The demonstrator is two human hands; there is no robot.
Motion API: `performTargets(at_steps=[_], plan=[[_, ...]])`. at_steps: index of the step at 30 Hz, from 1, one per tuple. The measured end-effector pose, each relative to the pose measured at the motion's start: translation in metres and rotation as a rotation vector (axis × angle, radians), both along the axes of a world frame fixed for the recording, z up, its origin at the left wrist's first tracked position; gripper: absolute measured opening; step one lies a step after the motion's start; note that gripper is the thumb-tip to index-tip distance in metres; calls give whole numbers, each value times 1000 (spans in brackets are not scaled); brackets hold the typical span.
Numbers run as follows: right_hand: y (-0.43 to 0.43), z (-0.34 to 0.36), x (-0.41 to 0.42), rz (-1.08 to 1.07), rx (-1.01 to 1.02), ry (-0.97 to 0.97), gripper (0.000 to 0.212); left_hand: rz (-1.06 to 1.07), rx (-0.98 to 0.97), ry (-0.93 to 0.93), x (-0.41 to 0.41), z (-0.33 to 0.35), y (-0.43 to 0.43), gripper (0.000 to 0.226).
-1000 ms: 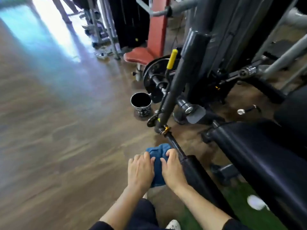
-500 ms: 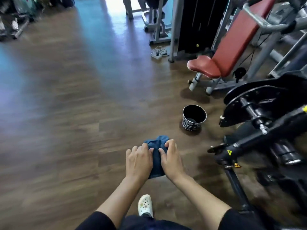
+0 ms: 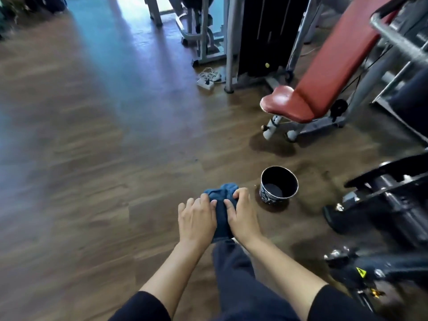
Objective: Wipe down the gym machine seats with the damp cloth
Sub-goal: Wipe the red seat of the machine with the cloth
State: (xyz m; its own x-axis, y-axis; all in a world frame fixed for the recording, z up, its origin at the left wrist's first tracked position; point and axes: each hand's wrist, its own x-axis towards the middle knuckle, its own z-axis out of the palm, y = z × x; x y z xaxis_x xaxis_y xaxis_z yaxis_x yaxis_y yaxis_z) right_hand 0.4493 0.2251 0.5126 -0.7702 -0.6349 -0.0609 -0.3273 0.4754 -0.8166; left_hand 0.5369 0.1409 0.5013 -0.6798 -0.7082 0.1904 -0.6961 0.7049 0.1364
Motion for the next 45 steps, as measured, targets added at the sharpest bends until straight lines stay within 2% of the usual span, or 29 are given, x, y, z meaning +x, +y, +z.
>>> performTargets(at_steps=[16, 21, 28, 33, 40, 45], plan=[[-241, 18, -273, -34, 67, 33, 18, -106, -48, 26, -278, 11, -249, 30], [-299, 7, -342, -121, 107, 48, 15, -233, -39, -8, -360, -6, -317, 30], [-377, 12, -435, -368, 223, -5, 12, -525, -58, -20, -490, -4, -406, 30], [-402, 1, -498, -544, 257, 24, 15, -728, -48, -40, -576, -10, -433, 24], [-386, -26, -583, -752, 299, -81, 12, -922, -1, -72, -687, -43, -413, 31], [-365, -63, -654, -866, 245, -159, 16, -1005, -14, -213, -770, -77, -389, 24]])
